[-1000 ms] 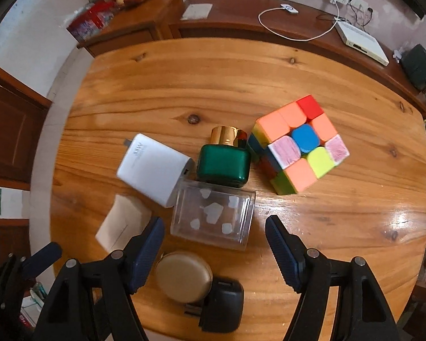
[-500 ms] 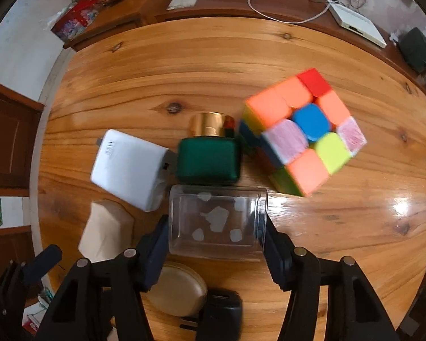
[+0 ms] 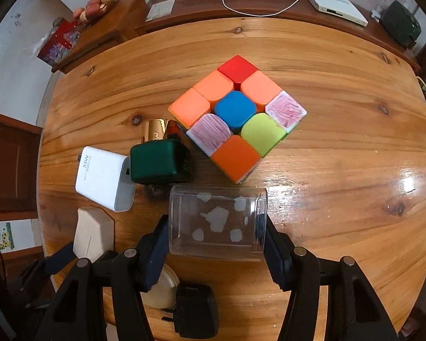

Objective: Organize rigid objects
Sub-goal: 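Grasp the white wedge piece with the left tool while the right tool grasps the clear plastic box, then carry the wedge into the tray with the left tool while the right tool carries the clear box there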

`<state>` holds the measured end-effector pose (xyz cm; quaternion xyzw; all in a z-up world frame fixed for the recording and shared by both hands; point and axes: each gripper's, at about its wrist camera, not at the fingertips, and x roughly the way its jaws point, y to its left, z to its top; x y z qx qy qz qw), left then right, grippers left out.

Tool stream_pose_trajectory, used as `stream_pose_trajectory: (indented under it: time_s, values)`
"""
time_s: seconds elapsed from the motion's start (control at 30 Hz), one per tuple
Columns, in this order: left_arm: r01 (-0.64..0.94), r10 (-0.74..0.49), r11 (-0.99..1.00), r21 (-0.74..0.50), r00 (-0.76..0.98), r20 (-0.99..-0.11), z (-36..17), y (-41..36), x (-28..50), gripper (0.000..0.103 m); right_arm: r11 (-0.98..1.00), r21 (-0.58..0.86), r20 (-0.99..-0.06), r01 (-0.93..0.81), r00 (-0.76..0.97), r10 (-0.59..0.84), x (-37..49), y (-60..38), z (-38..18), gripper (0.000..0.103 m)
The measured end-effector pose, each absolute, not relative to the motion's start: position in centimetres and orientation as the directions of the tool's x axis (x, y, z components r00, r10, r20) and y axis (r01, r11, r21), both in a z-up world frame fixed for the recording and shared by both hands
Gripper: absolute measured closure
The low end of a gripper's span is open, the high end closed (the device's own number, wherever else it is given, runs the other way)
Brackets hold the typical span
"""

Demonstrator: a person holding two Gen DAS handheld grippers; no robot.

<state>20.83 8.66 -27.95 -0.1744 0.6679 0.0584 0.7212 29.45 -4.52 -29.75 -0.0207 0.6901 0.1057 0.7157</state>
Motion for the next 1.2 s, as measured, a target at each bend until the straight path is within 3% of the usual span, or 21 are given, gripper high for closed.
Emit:
stream_pose_trajectory:
  time_s: [0.07,0.17,0.43,0.67,1.2]
  values:
    - [-0.314,-0.135,0.936,-0.16,0.099,-0.986,-27.8,8.6,20.8,0.031,0.976,0.123,-0.991,-0.179,0.026,0.13,29.6,-4.4,-29.8,0.042]
    - [-0.296,-0.105,0.946,-0.131,0.104,-0.989,-27.4,8.6,20.6,0.046,0.975,0.131,-0.99,-0.181,0.027,0.138,29.6,-4.9,-29.5,0.043]
    - [-0.316,-0.116,0.937,-0.15,0.123,-0.986,-26.4,8.9,19.4,0.046,0.965,0.149,-0.986,-0.217,0.039,0.161,28.6,-5.7,-28.1,0.043]
    - [-0.294,-0.128,0.936,-0.192,0.225,-0.966,-21.5,8.5,16.1,0.047,0.95,0.176,-0.976,-0.258,0.081,0.203,26.3,-7.3,-25.0,0.043]
    - [-0.277,-0.069,0.943,-0.184,0.378,-0.923,-12.2,6.4,3.6,0.048,0.887,0.248,-0.905,-0.39,0.232,0.355,13.8,-12.3,-12.8,0.043]
